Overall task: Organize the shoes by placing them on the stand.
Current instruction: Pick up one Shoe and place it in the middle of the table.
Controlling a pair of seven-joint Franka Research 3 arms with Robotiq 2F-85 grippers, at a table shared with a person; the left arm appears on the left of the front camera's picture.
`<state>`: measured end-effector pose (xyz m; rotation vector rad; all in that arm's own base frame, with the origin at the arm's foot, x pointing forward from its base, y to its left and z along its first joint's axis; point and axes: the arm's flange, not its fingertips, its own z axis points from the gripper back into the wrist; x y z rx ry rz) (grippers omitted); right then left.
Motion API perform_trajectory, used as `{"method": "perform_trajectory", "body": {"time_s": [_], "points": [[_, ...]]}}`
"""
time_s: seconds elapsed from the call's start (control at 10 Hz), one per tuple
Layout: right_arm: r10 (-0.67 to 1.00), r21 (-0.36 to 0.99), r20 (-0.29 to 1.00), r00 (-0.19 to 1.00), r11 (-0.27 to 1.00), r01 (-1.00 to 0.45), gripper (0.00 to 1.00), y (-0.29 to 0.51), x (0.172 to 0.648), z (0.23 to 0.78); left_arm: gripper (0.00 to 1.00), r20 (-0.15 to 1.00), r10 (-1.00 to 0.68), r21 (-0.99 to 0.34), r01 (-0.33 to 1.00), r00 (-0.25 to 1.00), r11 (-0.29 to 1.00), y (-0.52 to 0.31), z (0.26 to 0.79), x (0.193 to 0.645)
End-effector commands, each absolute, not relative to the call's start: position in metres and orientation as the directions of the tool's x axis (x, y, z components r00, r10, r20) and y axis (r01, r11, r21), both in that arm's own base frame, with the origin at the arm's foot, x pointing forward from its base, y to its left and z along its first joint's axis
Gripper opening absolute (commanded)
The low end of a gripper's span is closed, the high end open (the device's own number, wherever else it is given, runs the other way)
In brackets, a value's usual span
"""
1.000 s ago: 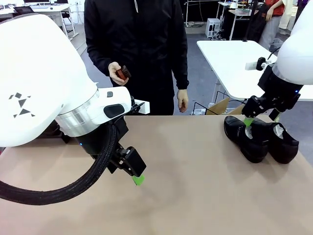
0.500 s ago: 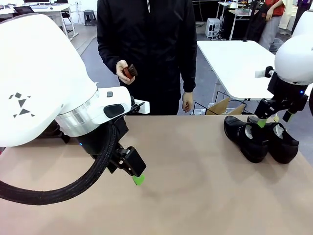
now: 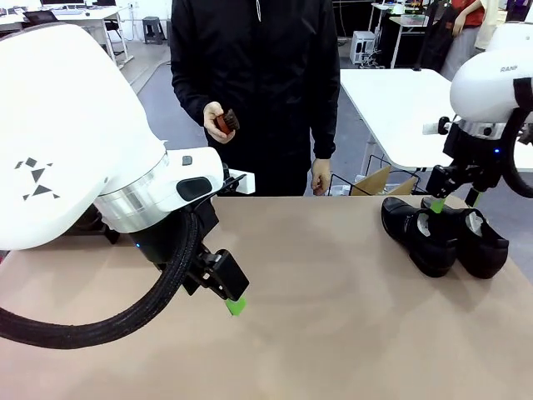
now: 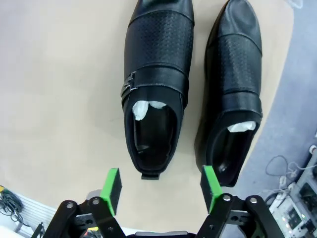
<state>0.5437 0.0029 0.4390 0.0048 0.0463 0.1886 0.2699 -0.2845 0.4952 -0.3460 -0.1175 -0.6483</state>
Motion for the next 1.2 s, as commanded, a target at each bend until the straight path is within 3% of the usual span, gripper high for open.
{"method": "perform_trajectory", "body": {"time_s": [0.0,0.4,1.1], "points": [[0.134,0.028,-0.045,0.990,0.991,-0.133,0.65,-0.003,0.553,0.436,0.96,0.218,-0.571,-0.295,0.611,0.792,0.735,-0.284,0.495,0.270],[-0.106,0.065,0.060,0.993,0.993,0.102,0.65,-0.013,0.541,0.400,0.96,0.218,-0.571,-0.295,0.611,0.792,0.735,-0.284,0.495,0.270],[-0.003,-0.002,-0.010,1.000,1.000,0.003,0.65,-0.018,0.553,0.370,0.96,0.218,-0.571,-0.295,0.611,0.792,0.735,-0.284,0.495,0.270]]}}
